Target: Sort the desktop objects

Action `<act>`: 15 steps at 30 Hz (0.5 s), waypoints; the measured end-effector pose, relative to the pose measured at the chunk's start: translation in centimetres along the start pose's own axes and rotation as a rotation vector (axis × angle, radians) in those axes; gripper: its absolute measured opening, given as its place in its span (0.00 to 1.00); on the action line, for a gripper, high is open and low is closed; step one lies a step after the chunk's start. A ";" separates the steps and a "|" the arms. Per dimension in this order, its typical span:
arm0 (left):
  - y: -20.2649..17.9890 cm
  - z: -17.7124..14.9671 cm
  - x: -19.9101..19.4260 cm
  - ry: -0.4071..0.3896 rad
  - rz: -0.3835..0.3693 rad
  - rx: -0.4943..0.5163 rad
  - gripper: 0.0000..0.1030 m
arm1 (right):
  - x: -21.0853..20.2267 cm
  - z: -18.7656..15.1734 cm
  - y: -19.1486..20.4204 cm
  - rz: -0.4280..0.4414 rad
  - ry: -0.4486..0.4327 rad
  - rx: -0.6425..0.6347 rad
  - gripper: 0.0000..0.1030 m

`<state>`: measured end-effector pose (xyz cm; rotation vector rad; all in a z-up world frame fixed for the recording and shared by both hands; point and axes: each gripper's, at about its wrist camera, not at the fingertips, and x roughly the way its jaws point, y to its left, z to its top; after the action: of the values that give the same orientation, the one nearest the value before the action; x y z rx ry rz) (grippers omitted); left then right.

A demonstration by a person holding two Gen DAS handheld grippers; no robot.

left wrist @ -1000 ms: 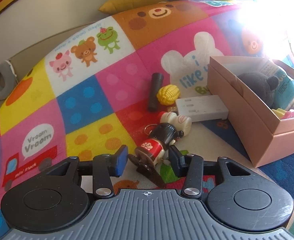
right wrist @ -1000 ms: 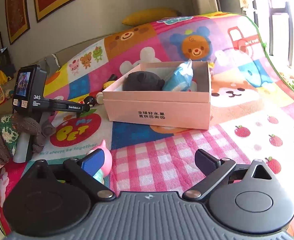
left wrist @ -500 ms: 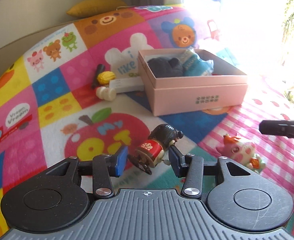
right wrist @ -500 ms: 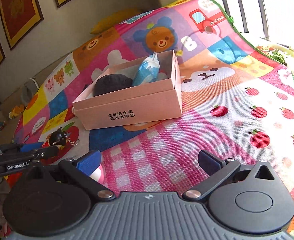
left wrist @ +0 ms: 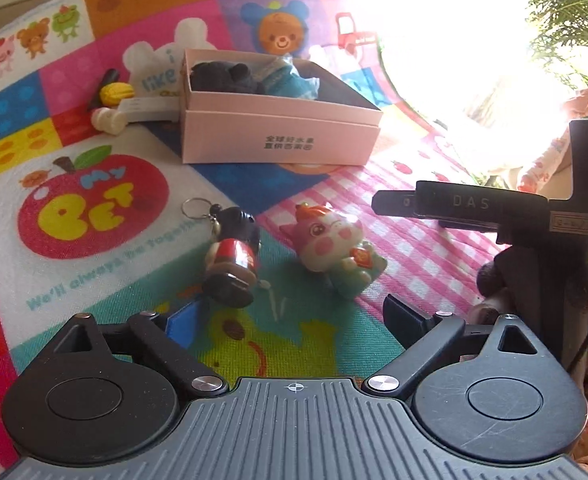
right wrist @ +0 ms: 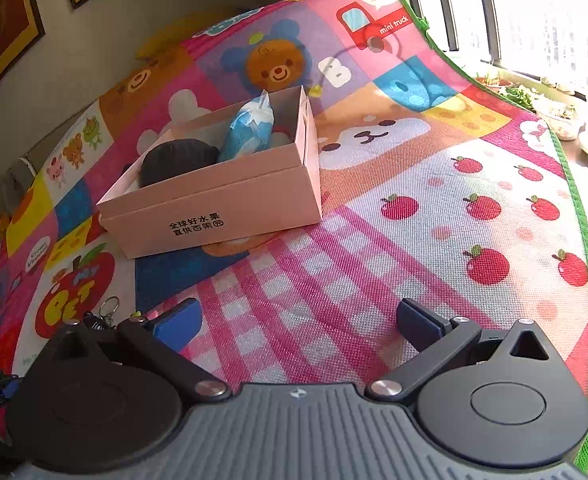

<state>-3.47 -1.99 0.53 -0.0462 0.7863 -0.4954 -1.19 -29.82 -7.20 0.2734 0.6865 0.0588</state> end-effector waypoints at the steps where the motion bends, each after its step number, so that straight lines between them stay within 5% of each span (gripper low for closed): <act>1: 0.0 -0.1 -0.1 0.003 -0.002 0.002 0.98 | 0.0 -0.1 0.1 -0.004 0.001 -0.007 1.00; 4: 0.4 -0.3 -0.7 -0.014 0.034 0.000 1.00 | 0.0 -0.1 -0.1 0.003 0.001 -0.005 1.00; 11: 1.0 -0.1 -1.0 -0.093 0.267 0.131 1.00 | -0.2 0.0 -0.4 0.029 0.004 0.002 1.00; 15: 1.5 0.1 -1.4 -0.059 0.211 0.156 1.00 | -0.1 -0.1 -0.1 0.017 0.006 -0.013 1.00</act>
<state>-3.58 -0.10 1.20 0.1643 0.6837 -0.3521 -1.32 -29.90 -7.20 0.2666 0.6894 0.0809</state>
